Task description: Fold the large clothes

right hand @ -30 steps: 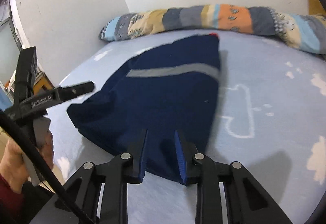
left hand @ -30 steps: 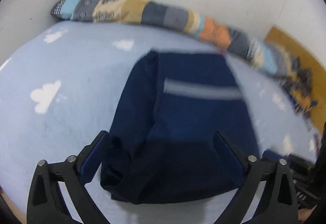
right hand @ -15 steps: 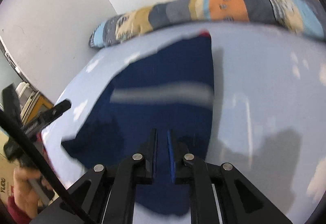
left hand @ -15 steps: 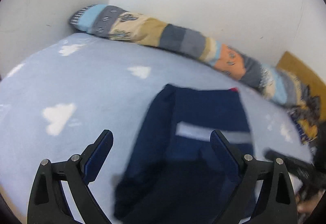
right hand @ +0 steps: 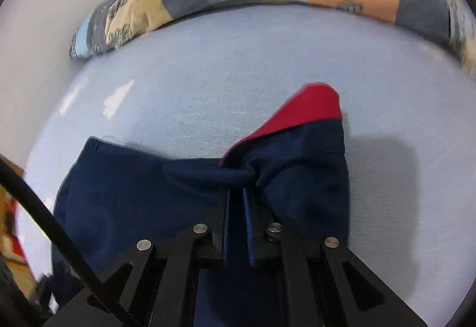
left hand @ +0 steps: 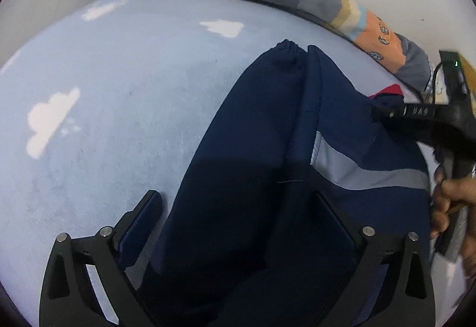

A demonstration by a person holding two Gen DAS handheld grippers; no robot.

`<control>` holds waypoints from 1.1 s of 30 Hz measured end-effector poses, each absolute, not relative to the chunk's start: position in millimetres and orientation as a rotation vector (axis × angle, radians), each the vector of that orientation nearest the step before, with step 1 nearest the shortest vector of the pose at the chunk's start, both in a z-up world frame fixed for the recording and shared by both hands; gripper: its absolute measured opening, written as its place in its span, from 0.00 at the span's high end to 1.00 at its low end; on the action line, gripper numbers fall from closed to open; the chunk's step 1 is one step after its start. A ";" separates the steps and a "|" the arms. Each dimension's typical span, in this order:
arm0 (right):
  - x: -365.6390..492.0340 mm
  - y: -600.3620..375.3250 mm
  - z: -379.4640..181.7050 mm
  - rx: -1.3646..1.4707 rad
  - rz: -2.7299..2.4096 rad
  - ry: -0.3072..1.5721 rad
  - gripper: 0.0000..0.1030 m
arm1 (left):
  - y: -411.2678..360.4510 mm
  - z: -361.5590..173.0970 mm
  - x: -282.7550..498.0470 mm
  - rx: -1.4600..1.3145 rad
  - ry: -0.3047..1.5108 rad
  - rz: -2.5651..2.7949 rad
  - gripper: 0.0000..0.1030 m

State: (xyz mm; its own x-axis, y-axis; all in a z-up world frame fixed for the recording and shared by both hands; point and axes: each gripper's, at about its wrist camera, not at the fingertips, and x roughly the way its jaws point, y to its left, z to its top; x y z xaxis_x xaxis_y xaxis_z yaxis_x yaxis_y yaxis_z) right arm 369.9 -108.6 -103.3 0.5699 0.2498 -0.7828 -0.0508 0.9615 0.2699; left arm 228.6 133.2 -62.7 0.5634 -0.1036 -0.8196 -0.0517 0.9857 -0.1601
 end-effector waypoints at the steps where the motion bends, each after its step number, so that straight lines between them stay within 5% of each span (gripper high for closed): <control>1: 369.8 -109.6 -101.6 0.233 0.177 0.952 0.93 | 128.8 -59.9 225.2 -0.149 0.959 -0.028 0.02; 9: 270.2 -93.5 -54.8 0.087 0.253 0.846 0.82 | 132.4 -26.0 194.6 -0.128 0.874 -0.095 0.02; 17: 143.4 -79.8 -85.8 0.025 0.299 0.861 0.81 | 139.6 -51.4 170.7 -0.112 0.983 -0.082 0.02; 23: 140.9 -84.2 -128.5 0.049 0.296 0.934 0.81 | 137.5 -63.7 167.2 -0.102 1.005 -0.075 0.00; 33: 76.0 -66.0 -115.6 -0.026 0.337 0.901 0.80 | 126.2 -51.6 123.7 -0.018 0.991 -0.052 0.00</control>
State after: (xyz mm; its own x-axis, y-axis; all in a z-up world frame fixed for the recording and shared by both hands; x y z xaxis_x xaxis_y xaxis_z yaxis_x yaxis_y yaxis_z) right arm 76.0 -66.0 -115.6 0.5722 0.2767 -0.7721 -0.2982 0.9471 0.1184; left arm 123.7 126.2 -51.6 0.5468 -0.0517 -0.8357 0.0353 0.9986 -0.0387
